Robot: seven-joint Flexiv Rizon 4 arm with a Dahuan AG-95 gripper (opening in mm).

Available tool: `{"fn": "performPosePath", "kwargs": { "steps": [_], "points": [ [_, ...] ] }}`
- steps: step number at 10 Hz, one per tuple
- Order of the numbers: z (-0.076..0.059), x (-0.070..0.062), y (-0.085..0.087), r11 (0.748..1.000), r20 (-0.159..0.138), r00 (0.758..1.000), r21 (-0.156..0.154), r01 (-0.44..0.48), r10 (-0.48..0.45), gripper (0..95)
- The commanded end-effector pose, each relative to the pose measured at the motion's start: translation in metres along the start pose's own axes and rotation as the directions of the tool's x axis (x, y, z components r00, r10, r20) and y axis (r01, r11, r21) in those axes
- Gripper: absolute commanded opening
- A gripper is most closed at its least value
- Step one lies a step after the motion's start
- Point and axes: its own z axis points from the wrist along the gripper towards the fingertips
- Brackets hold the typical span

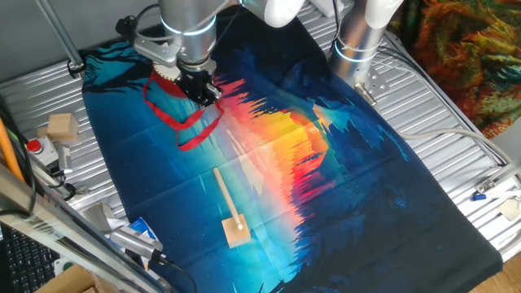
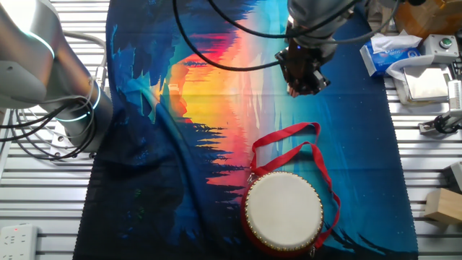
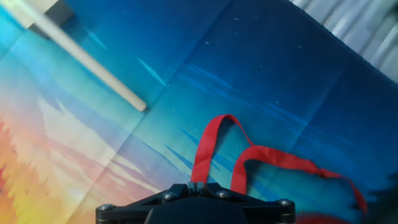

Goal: Play the drum

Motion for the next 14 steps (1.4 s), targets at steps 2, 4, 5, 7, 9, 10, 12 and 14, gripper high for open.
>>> {"fn": "performPosePath", "kwargs": {
  "steps": [2, 4, 5, 7, 9, 10, 12, 14],
  "points": [
    [0.000, -0.001, 0.000, 0.988, 0.048, 0.988, -0.031, 0.151, -0.150, 0.0],
    [0.005, -0.008, 0.004, 0.974, 0.052, 0.973, -0.026, 0.226, -0.225, 0.0],
    [0.009, -0.013, 0.009, 0.965, 0.059, 0.964, -0.017, 0.261, -0.259, 0.0],
    [0.018, -0.021, 0.027, 0.939, 0.071, 0.937, -0.012, 0.344, -0.342, 0.0],
    [0.022, -0.032, 0.051, 0.921, 0.105, 0.917, -0.016, 0.388, -0.385, 0.0],
    [0.022, -0.036, 0.059, 0.921, 0.105, 0.917, -0.012, 0.388, -0.385, 0.0],
    [0.027, -0.059, 0.087, 0.927, 0.132, 0.918, 0.018, 0.375, -0.374, 0.0],
    [0.032, -0.065, 0.094, 0.923, 0.165, 0.909, 0.030, 0.383, -0.383, 0.0]
  ]
}}
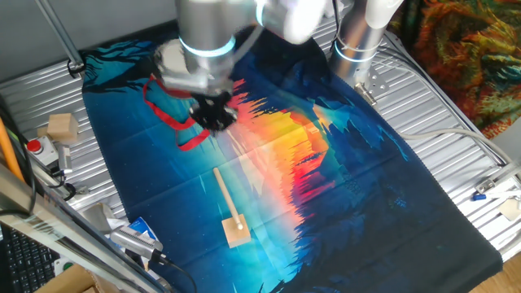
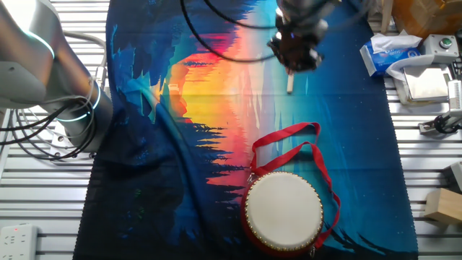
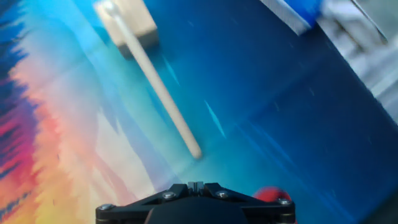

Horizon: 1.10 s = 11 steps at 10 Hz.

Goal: Play the drum

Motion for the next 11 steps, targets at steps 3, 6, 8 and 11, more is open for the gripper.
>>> {"fn": "performPosePath", "kwargs": {
  "steps": [3, 6, 8, 11],
  "points": [
    [0.022, -0.014, 0.009, 0.999, 0.048, 0.998, 0.023, 0.044, -0.045, 19.0],
    [0.036, -0.013, 0.009, 0.999, 0.064, 0.997, 0.027, 0.041, -0.042, 38.0],
    [0.043, -0.012, 0.009, 0.998, 0.073, 0.996, 0.042, 0.043, -0.046, 38.0],
    [0.067, -0.018, 0.017, 0.996, 0.096, 0.994, 0.074, 0.052, -0.059, 38.0]
  ]
}}
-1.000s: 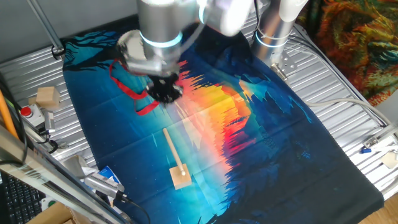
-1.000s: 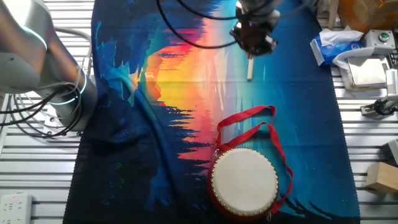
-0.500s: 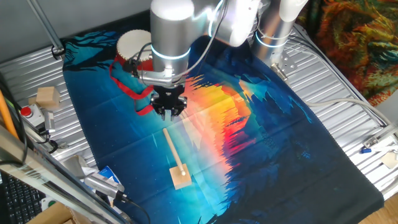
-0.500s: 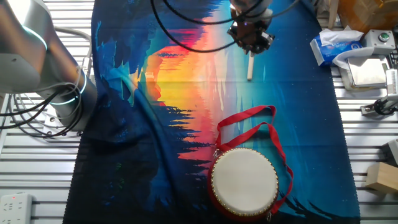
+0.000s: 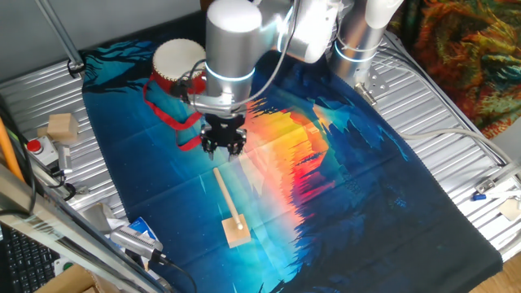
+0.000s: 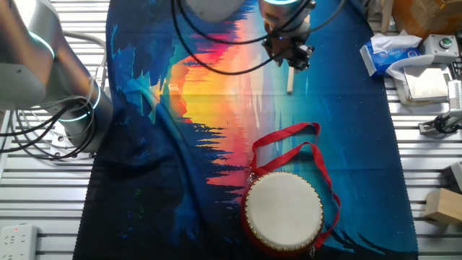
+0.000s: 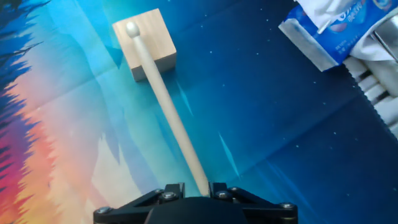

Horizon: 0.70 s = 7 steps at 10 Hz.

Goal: Play the drum

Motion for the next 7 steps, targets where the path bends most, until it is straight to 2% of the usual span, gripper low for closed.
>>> {"fn": "performPosePath", "kwargs": {
  "steps": [1, 3, 6, 7],
  "points": [
    [0.012, -0.005, 0.001, 0.999, -0.005, 1.000, 0.033, 0.030, -0.030, 38.0],
    [0.017, -0.014, -0.006, 0.995, -0.003, 0.996, 0.059, 0.086, -0.086, 38.0],
    [0.017, -0.025, -0.021, 0.994, -0.008, 0.996, 0.070, 0.084, -0.083, 38.0],
    [0.019, -0.026, -0.022, 0.994, -0.005, 0.997, 0.072, 0.080, -0.079, 19.0]
  ]
}}
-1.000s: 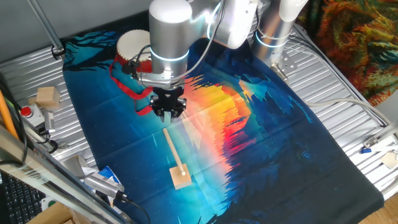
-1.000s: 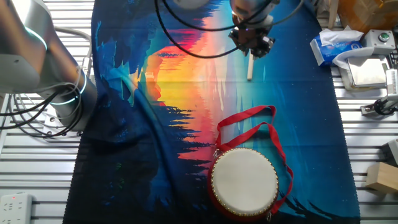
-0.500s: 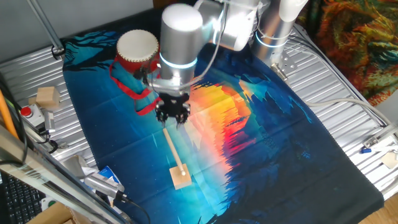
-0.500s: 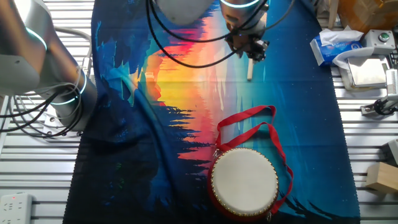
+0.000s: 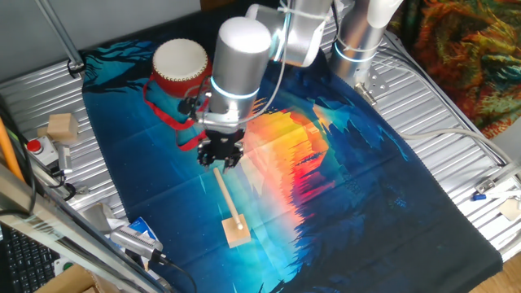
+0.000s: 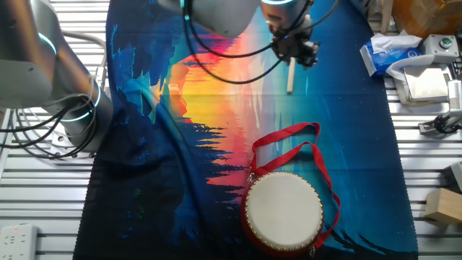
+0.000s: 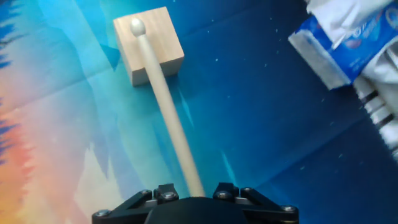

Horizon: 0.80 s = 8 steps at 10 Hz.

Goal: Play the drum

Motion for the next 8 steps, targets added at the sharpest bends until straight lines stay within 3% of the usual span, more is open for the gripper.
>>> {"fn": "performPosePath", "kwargs": {
  "steps": [1, 3, 4, 6, 8],
  "points": [
    [0.000, -0.001, 0.000, 1.000, 0.004, 1.000, -0.004, -0.008, 0.008, 19.0],
    [0.009, 0.001, 0.003, 1.000, 0.014, 1.000, 0.003, -0.011, 0.011, 19.0],
    [0.010, 0.001, 0.004, 1.000, 0.019, 1.000, 0.006, -0.002, 0.002, 38.0],
    [0.011, 0.001, 0.005, 1.000, 0.012, 1.000, 0.009, 0.015, -0.015, 38.0],
    [0.011, 0.001, 0.005, 0.999, 0.022, 0.999, 0.038, 0.034, -0.034, 38.0]
  ]
}}
